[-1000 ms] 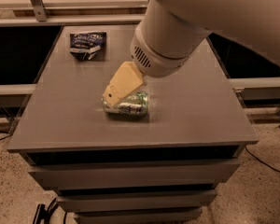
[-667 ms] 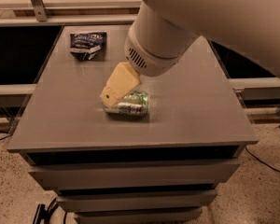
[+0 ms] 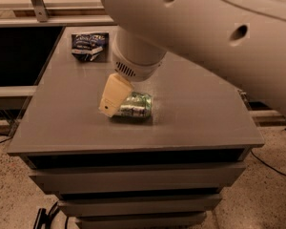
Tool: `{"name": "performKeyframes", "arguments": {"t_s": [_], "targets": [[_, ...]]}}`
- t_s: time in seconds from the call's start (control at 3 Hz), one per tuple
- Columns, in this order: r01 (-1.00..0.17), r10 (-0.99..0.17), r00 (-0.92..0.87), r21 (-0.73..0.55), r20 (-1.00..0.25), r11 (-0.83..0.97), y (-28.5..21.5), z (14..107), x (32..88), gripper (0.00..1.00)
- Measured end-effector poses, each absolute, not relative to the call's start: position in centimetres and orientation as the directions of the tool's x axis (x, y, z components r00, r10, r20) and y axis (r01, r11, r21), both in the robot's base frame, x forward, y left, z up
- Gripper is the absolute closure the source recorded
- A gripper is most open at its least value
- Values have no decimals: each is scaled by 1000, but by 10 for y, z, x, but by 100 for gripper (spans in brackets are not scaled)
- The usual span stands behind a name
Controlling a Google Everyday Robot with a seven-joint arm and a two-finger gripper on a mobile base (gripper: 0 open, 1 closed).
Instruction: Place green can upright
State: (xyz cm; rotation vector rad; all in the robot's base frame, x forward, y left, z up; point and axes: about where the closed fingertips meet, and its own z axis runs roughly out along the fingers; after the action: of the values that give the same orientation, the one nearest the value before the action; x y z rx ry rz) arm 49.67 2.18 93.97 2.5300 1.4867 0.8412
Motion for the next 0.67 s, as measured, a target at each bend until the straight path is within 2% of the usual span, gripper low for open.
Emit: {"name": "performKeyframes", "arguments": {"t_s": [0.67], "targets": [[815, 867, 339, 346, 366, -465, 26, 935, 500, 0]]}}
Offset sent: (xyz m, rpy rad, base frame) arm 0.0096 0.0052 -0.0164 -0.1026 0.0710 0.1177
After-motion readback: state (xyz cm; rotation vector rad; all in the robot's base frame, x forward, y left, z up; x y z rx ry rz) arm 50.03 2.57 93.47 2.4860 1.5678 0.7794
